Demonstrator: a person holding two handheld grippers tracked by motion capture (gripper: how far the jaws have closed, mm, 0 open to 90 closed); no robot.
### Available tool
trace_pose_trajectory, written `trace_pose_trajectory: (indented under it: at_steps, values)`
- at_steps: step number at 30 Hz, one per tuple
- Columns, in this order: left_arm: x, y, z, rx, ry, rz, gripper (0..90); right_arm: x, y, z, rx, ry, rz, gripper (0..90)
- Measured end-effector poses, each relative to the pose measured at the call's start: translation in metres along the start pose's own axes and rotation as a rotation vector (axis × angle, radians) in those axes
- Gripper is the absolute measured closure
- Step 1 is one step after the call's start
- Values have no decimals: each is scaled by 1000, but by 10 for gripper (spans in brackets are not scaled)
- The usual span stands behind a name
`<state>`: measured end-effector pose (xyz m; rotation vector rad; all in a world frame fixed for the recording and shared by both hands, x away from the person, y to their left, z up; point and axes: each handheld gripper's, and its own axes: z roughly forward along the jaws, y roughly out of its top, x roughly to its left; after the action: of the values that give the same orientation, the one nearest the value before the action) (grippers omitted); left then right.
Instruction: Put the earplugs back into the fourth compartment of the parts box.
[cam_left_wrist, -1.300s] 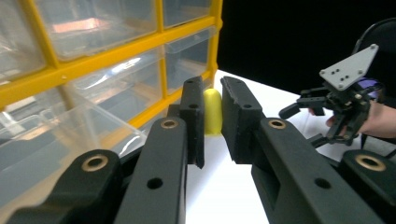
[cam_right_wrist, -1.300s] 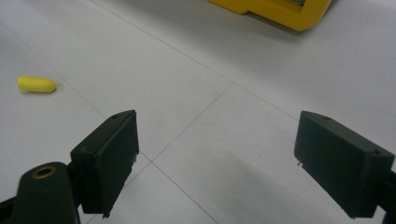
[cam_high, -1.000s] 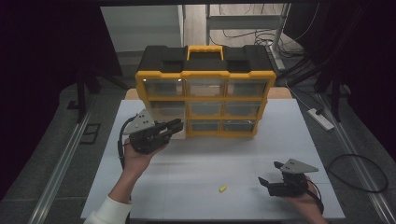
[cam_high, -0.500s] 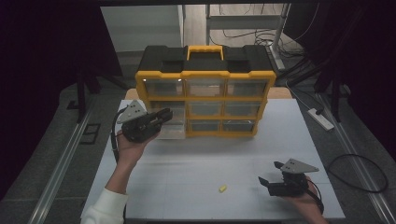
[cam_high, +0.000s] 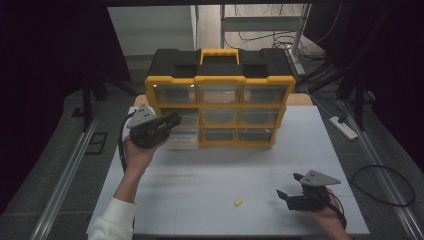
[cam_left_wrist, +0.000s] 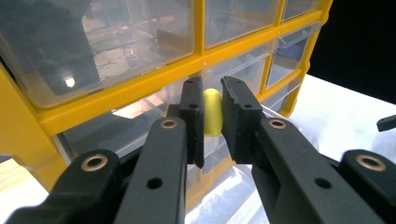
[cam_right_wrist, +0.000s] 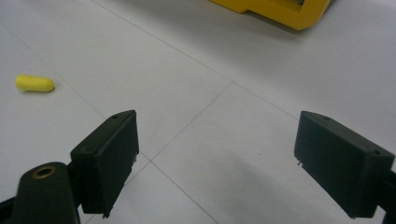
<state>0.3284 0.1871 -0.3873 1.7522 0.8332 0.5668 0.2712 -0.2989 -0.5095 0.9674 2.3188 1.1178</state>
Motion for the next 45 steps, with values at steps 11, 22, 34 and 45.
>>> trace_pose_trajectory:
  at_steps: [11, 22, 34, 45]
  values:
    - [-5, 1, -3, -7, -35, 4, 305, 0, 0, -1, -11, -1, 2, 147]
    - [-18, 1, -11, 16, -140, -12, 269, 0, 0, -2, -13, 1, -1, 147]
    - [-39, -1, -10, 50, -209, 20, 262, 0, 0, -2, -11, 2, -1, 147]
    - [-57, -8, 0, 104, -275, 31, 262, 0, 0, -2, -11, 1, -3, 147]
